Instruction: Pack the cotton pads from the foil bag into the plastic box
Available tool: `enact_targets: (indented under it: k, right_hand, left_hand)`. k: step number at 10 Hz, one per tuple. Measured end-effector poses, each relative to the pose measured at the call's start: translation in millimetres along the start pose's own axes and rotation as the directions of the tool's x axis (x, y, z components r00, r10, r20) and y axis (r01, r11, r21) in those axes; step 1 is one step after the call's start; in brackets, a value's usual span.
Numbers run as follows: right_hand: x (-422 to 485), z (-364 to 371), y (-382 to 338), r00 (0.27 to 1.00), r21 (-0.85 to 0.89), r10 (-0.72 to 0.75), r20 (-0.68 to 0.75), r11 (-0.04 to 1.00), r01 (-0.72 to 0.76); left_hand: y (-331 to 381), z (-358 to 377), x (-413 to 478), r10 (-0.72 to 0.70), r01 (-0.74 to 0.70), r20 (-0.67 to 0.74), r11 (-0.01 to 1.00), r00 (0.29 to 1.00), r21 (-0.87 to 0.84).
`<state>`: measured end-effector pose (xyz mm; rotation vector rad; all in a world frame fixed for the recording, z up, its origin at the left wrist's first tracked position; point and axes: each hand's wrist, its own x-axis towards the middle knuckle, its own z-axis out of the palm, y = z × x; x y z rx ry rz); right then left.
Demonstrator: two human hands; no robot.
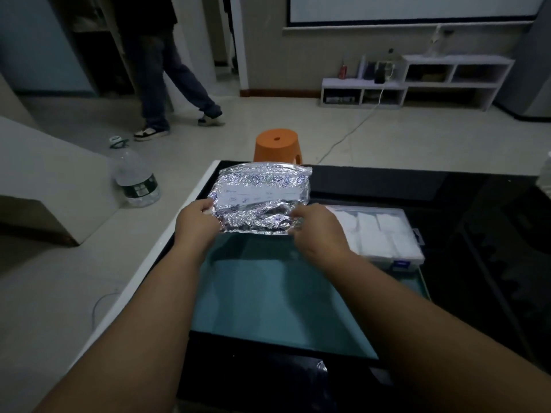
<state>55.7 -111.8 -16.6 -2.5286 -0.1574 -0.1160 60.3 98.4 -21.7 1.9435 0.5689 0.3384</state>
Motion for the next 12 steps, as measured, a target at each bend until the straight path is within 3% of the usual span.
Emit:
enact_targets:
  k: [1,2,3,4,5,6,9,10,11,12]
  right_hand:
    - [7.2,7.3,-3.4,0.993,-0.337,-0.114,0.000,0.935,0.107]
    - [7.3,14.3,-2.8,0.994,-0.521,-0.076,0.075,0.847,0.104]
    - [4.6,20.2,-2.5,0.988,-0.598,-0.044,0.147,0.792,0.124]
    - [2.2,24.5,-5.2,0.978,-0.583,-0.108,0.176,0.790,0.192]
    - [-0.2,26.0,-11.5,0.955,-0.576,-0.080,0.285,0.782,0.237]
    - [-4.3,27.4,-16.3,0.924,-0.620,-0.007,0.383,0.739,0.262]
    - [-9.4,22.6,-17.7,0.919,-0.553,-0.025,0.394,0.792,0.258]
    - [-12.2,15.3,-16.5,0.934,-0.476,-0.066,0.351,0.846,0.239]
    - [-17.9,4.5,-7.8,0.953,-0.407,-0.152,0.264,0.878,0.252]
    - [-26.0,-11.2,6.3,0.978,-0.262,-0.101,0.183,0.954,0.147]
  left_hand:
    - [-13.5,2.1,6.4,-0.004,0.001,0.048,0.999,0.999,0.053]
    - [-24.7,7.3,4.2,0.056,-0.082,0.102,0.959,0.993,0.270]
    - [-31.8,12.5,-0.1,0.138,-0.215,0.171,0.759,0.976,0.615]
    - [-24.6,19.9,-9.5,0.297,-0.367,0.236,0.547,0.925,0.752]
    - [-23.5,33.2,-15.2,0.381,-0.516,0.365,0.459,0.850,0.723]
    - [-33.6,37.0,-17.7,0.313,-0.548,0.451,0.433,0.836,0.715]
    - [-36.8,36.1,-22.3,0.271,-0.539,0.466,0.437,0.842,0.720]
    - [-24.0,34.8,-25.6,0.290,-0.507,0.416,0.492,0.862,0.708]
    - [-7.8,34.5,-32.4,0.315,-0.471,0.352,0.630,0.882,0.618]
    - [7.1,35.6,-39.9,0.244,-0.382,0.337,0.807,0.910,0.449]
